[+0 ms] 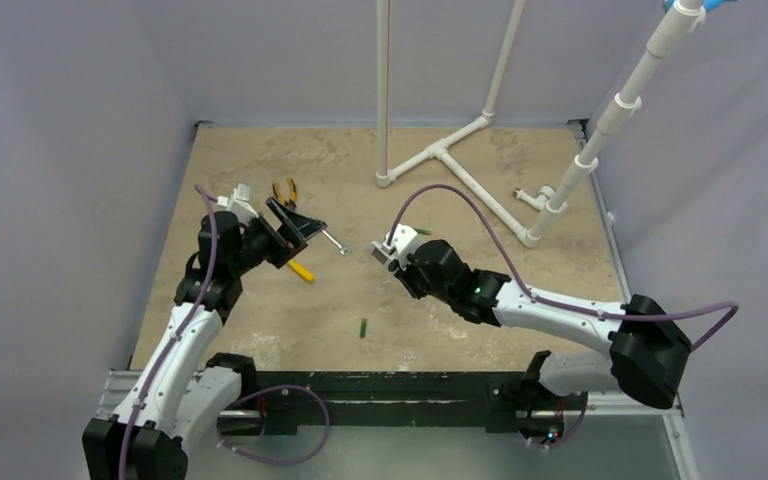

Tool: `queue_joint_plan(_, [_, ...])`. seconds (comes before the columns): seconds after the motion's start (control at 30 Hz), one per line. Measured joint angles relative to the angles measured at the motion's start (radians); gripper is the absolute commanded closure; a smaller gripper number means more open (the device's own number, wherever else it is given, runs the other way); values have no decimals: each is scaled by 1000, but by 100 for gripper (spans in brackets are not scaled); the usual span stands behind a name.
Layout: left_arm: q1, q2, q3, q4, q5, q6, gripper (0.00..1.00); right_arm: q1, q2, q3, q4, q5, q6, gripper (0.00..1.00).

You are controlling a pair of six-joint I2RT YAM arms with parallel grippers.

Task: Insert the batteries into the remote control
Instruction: Pick up the remote control from the center of the board, then adjust the remote control.

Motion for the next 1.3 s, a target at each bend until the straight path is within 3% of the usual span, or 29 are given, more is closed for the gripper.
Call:
queue_joint_plan(0.4, [-87, 44, 92, 49, 43, -200, 12, 31, 0, 35, 259, 10, -258, 100])
queue_joint_plan(0.6, [-154, 97, 92, 56, 44, -248, 12, 92, -29, -52, 454, 13, -429, 100])
queue_joint_plan(0.73, [-175, 119, 92, 64, 47, -274, 13, 133, -30, -68, 499, 27, -523, 100])
queue_joint_plan(1.07, [-176, 118, 92, 90, 52, -294, 19, 162, -17, -72, 655, 116, -663, 100])
queue_joint_plan(1.3, [-176, 118, 92, 108, 75, -305, 31, 196, 66, -83, 768, 210, -808, 100])
